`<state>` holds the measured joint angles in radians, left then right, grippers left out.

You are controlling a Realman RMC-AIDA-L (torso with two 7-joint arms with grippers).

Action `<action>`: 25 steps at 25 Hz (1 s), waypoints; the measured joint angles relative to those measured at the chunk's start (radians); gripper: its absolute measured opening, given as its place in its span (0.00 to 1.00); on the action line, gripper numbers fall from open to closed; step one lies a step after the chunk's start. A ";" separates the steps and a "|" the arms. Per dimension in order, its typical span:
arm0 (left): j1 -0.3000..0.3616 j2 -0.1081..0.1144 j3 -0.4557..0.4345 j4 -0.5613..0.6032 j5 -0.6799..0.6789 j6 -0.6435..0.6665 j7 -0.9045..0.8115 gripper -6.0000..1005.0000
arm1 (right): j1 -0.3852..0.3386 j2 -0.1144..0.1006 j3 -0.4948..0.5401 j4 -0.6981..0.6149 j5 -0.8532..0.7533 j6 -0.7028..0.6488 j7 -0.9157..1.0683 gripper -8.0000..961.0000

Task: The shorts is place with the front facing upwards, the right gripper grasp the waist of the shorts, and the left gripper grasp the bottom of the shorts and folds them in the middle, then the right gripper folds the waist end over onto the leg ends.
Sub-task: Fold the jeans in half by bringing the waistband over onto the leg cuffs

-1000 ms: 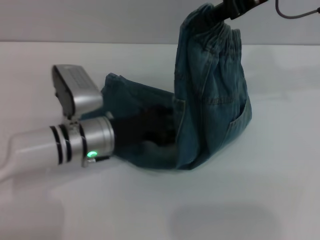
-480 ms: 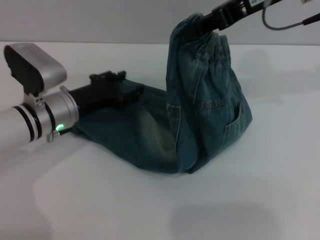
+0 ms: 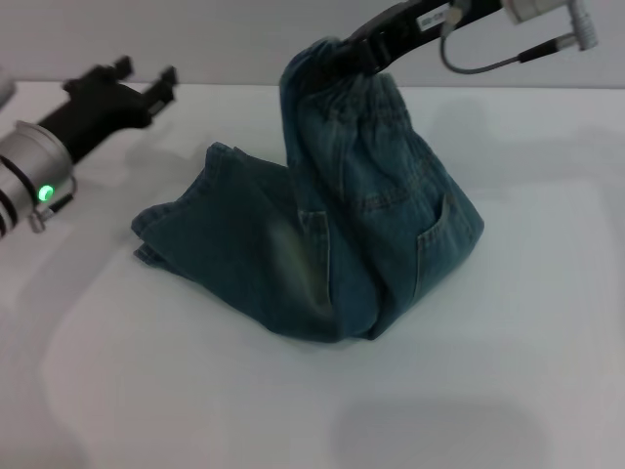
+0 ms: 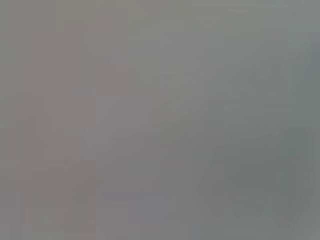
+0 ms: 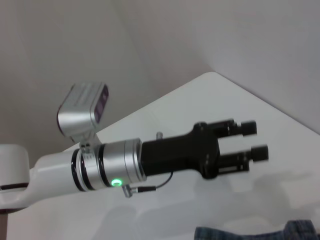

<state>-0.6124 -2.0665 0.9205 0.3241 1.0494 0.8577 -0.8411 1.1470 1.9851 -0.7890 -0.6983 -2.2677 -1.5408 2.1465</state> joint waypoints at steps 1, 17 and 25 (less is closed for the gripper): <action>0.001 0.001 -0.017 0.000 -0.019 -0.002 0.017 0.65 | 0.002 0.006 -0.006 0.001 0.002 0.009 -0.005 0.03; -0.003 0.001 -0.048 -0.011 -0.053 0.008 0.092 0.65 | 0.057 0.082 -0.081 0.060 0.011 0.207 -0.079 0.09; -0.010 0.004 -0.049 -0.016 -0.054 0.005 0.097 0.65 | 0.062 0.083 -0.088 0.075 0.019 0.232 -0.084 0.39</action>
<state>-0.6223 -2.0627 0.8711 0.3085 0.9956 0.8623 -0.7445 1.2089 2.0676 -0.8766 -0.6236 -2.2491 -1.3084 2.0630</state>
